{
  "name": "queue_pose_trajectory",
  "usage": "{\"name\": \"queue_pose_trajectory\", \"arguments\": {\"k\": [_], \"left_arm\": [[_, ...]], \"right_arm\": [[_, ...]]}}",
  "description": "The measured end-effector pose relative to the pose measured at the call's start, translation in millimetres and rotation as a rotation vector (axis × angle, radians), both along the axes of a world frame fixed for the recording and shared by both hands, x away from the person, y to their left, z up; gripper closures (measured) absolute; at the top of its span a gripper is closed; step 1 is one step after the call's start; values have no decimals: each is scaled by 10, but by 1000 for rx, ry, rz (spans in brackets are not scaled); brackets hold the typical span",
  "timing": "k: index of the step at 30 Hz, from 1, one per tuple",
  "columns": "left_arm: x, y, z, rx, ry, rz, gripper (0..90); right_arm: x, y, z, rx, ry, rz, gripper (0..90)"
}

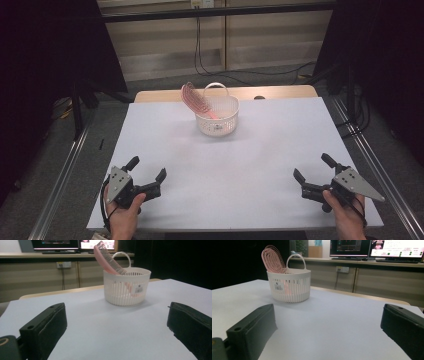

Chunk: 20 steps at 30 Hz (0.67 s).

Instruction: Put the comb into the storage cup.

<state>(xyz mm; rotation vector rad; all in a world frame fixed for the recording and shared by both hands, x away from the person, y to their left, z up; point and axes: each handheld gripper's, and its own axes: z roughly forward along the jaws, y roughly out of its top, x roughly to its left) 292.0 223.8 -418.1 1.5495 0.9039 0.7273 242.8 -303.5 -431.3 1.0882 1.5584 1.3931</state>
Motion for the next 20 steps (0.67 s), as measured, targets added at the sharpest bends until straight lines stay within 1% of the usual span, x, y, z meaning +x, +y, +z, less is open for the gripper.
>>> {"name": "queue_pose_trajectory", "arguments": {"k": [2, 4, 6, 8, 9, 10, 11, 12, 14, 15, 16, 17, 18, 19, 20], "left_arm": [[-14, 20, -15, -12, 6, 7, 29], [-33, 40, -23, -9, 9, 20, 28], [-51, 56, -38, -29, 17, 27, 23], [-56, 76, -52, -11, 27, 36, 24], [-56, 91, -54, -23, 35, 46, 23], [-53, 103, -54, -32, 32, 53, 23], [-49, 109, -58, -19, 25, 72, 23], [-35, 110, -66, -15, 31, 89, 23], [-4, 121, -82, -18, 60, 86, 23], [6, 119, -87, -23, 65, 86, 23], [11, 121, -86, -21, 65, 83, 23], [14, 119, -81, -42, 65, 74, 23], [19, 115, -81, -47, 64, 69, 23], [23, 115, -80, -35, 65, 66, 23], [22, 113, -76, -43, 59, 66, 23]], "right_arm": [[-4, -2, -4, 1, 1, -1, 0], [-8, -3, -5, 2, 1, 0, 0], [-15, -2, -7, 8, 4, 2, 0], [-19, -10, -12, 7, 10, 0, 0], [-20, -11, -15, 10, 13, -3, 0], [-19, -13, -18, 11, 14, 1, 0], [-16, -13, -19, 9, 13, 1, 0], [-13, -7, -21, 9, 13, 1, 0], [-7, 6, -24, 2, 9, 3, 0], [-5, 11, -25, 2, 10, 4, 0], [0, 14, -27, 1, 9, 6, 0], [4, 14, -28, 0, 7, 8, 0], [11, 12, -27, 0, 7, 9, 0], [14, 10, -25, -1, 3, 8, 0], [17, 9, -25, -3, 0, 6, 0]]}}
